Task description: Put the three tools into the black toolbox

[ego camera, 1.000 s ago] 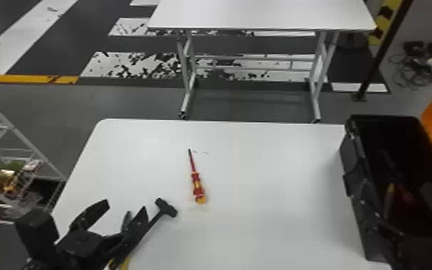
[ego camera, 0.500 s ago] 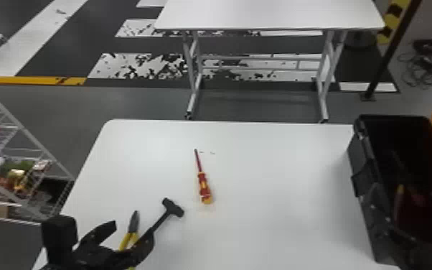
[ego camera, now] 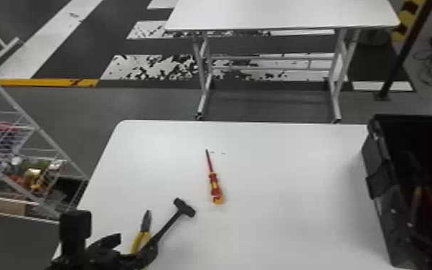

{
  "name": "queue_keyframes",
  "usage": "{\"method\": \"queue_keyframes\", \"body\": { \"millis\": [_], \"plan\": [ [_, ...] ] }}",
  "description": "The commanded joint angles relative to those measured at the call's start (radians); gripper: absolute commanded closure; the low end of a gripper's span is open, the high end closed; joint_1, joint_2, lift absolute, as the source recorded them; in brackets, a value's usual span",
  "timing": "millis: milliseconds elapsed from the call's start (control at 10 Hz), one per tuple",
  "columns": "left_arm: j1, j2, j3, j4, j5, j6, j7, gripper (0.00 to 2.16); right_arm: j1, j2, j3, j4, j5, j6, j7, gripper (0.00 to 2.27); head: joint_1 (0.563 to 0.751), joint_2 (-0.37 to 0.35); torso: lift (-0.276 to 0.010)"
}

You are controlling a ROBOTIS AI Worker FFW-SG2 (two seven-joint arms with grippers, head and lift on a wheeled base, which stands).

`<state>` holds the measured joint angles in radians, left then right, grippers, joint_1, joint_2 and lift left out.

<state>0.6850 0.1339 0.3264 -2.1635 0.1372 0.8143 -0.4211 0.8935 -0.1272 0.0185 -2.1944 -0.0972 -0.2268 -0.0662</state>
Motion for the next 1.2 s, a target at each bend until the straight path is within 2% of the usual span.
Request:
{"method": "queue_keyframes", "body": {
  "millis": [0, 200, 400, 600, 800, 1000, 1100],
  "plan": [
    [-0.028, 0.003, 0.014, -0.026, -0.011, 0.112, -0.016, 0.09, 0.004, -0.002, -0.008, 0.007, -0.006, -0.032, -0.001, 0.13, 0.695, 0.175, -0.051],
    [-0.039, 0.004, 0.016, -0.044, -0.014, 0.139, -0.019, 0.09, 0.005, 0.0, -0.011, 0.013, -0.007, -0.053, -0.001, 0.13, 0.695, 0.175, -0.051],
    [-0.071, 0.004, 0.016, -0.055, -0.024, 0.247, -0.045, 0.09, 0.007, -0.002, -0.015, 0.015, -0.012, -0.065, -0.001, 0.13, 0.695, 0.167, -0.051],
    [-0.098, 0.006, 0.011, -0.067, -0.039, 0.326, -0.051, 0.09, 0.008, 0.0, -0.015, 0.015, -0.013, -0.078, -0.001, 0.13, 0.695, 0.155, -0.051],
    [-0.11, 0.006, 0.017, -0.075, -0.042, 0.339, -0.053, 0.09, 0.008, 0.0, -0.017, 0.015, -0.013, -0.084, -0.001, 0.13, 0.695, 0.154, -0.051],
    [-0.117, 0.01, 0.02, -0.082, -0.071, 0.339, -0.059, 0.09, 0.01, 0.0, -0.02, 0.016, -0.015, -0.087, -0.001, 0.13, 0.695, 0.157, -0.051],
    [-0.117, 0.019, 0.028, -0.088, -0.093, 0.339, -0.088, 0.09, 0.012, 0.0, -0.02, 0.016, -0.015, -0.093, -0.001, 0.13, 0.695, 0.163, -0.051]
  ]
}}
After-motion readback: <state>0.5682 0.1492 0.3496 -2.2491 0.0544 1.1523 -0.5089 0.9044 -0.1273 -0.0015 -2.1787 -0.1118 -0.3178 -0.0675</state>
